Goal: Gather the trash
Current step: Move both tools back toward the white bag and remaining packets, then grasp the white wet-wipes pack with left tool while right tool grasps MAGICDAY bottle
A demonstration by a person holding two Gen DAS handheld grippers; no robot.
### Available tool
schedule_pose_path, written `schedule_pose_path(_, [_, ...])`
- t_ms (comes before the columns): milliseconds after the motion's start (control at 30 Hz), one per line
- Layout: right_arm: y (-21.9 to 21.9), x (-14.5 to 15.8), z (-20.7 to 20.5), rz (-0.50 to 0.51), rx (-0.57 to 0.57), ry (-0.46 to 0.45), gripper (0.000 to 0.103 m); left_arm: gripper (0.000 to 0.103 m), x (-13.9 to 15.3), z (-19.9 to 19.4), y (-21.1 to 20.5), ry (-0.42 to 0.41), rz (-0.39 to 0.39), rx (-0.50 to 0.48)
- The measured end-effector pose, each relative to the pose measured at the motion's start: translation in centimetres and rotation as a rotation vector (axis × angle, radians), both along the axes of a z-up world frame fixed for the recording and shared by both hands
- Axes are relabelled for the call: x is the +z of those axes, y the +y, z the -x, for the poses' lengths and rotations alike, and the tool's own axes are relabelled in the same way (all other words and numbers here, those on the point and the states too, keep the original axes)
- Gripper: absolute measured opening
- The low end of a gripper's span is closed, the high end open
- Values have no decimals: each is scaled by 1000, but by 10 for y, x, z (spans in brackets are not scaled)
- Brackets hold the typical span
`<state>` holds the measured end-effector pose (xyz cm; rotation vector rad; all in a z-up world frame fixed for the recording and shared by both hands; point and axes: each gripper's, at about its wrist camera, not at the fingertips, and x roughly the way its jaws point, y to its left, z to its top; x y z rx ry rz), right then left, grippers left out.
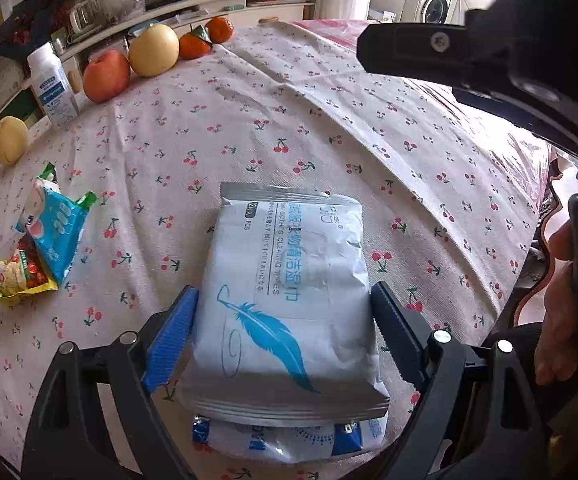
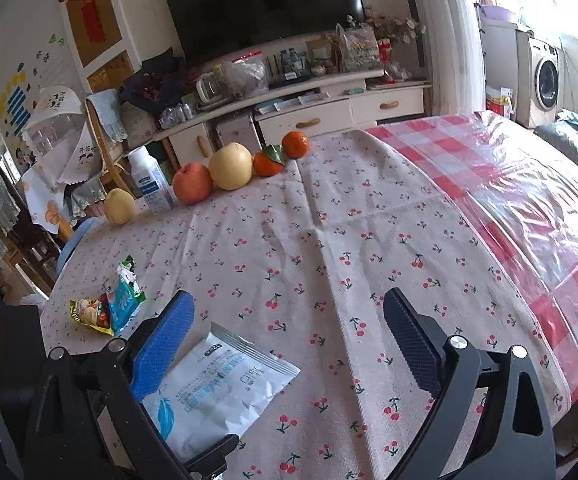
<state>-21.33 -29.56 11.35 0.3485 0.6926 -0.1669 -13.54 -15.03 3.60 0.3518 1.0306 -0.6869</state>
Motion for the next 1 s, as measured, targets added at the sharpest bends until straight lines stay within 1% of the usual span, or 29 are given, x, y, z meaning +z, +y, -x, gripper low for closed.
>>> schedule_pose_path(133, [-7,0,1,-17,-18,0,94,86,-5,-3,-1,12,-4,-1])
schedule_pose_path(233, [-14,-2,2,-55,-22,-6,94,86,-8,-1,-3,-3,-18,-6])
schedule_pose_path(300, [-15,-2,2,-62,-21,-4,94,86,-9,0,-3,-15,-22,-8])
schedule_pose_path(400, [-13,-4,1,-77,-4,1,94,80,-8,1,0,-22,-4,2])
schedule_pose_path(500, [-13,-6,0,-97,14,6,94,78,-7,0,7,-32,-1,28])
schedule_pose_path(633, [-13,-8,-2,-136,45,3,94,77,-3,-3,25,-46,29,80])
schedule_pose_path(800, [-5,-12,-7,-203,131,8,94,77,8,-3,56,-72,70,139])
schedule_pose_path(933, [14,-15,-14,-184,235,46,94,77,16,-3,83,-93,100,187])
schedule_pose_path(1000, [28,-18,-17,-185,311,69,94,77,20,-2,98,-103,114,216])
